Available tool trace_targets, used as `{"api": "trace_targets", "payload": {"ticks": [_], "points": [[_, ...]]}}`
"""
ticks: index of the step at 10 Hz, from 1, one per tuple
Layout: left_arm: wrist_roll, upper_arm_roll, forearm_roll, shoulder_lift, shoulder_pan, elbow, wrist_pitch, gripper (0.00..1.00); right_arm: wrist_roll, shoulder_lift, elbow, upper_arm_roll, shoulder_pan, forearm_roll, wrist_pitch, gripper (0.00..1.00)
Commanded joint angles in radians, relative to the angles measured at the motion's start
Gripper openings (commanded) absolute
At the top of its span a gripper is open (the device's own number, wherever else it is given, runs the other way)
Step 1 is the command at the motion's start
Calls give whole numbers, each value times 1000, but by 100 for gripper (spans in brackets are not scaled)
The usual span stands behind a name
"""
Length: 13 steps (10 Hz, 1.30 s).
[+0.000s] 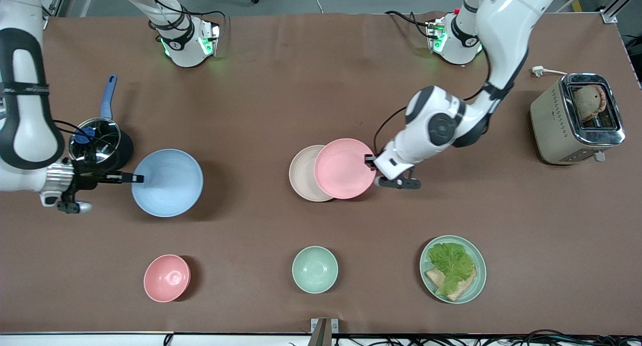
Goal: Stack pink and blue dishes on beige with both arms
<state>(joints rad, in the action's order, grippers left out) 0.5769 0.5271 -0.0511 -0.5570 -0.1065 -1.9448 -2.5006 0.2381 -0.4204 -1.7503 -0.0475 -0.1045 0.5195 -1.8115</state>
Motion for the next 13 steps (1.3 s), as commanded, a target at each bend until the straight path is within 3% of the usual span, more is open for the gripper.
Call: {"api": "trace_targets", "payload": {"ticks": [1,2,3,4,8,10,11,13], "points": [[192,22,-201,-98,-18,26,-32,5,-171,44,-23,61,58,-19,-49,1],[248,24,-235,-122,-24,52,-32,16,-233,45,-35,90,90,-19,-96,1],[261,30,-237,-127,-22,84,-32,51,-297,45,-52,128,117,-19,-159,1],[261,28,-237,-127,-21,111,-31,100,-362,43,-64,167,141,-19,-217,1],[248,28,-239,-64,-1,103,-6,100,-434,37,-81,227,198,-18,-264,1],[245,7,-237,44,-1,98,154,100,-468,37,-133,320,203,-18,-342,1],[218,-46,-239,121,-4,99,249,100,-470,35,-150,346,207,-18,-394,1],[31,-164,-224,253,-5,99,311,100,-477,0,-205,412,239,-15,-576,2]]}}
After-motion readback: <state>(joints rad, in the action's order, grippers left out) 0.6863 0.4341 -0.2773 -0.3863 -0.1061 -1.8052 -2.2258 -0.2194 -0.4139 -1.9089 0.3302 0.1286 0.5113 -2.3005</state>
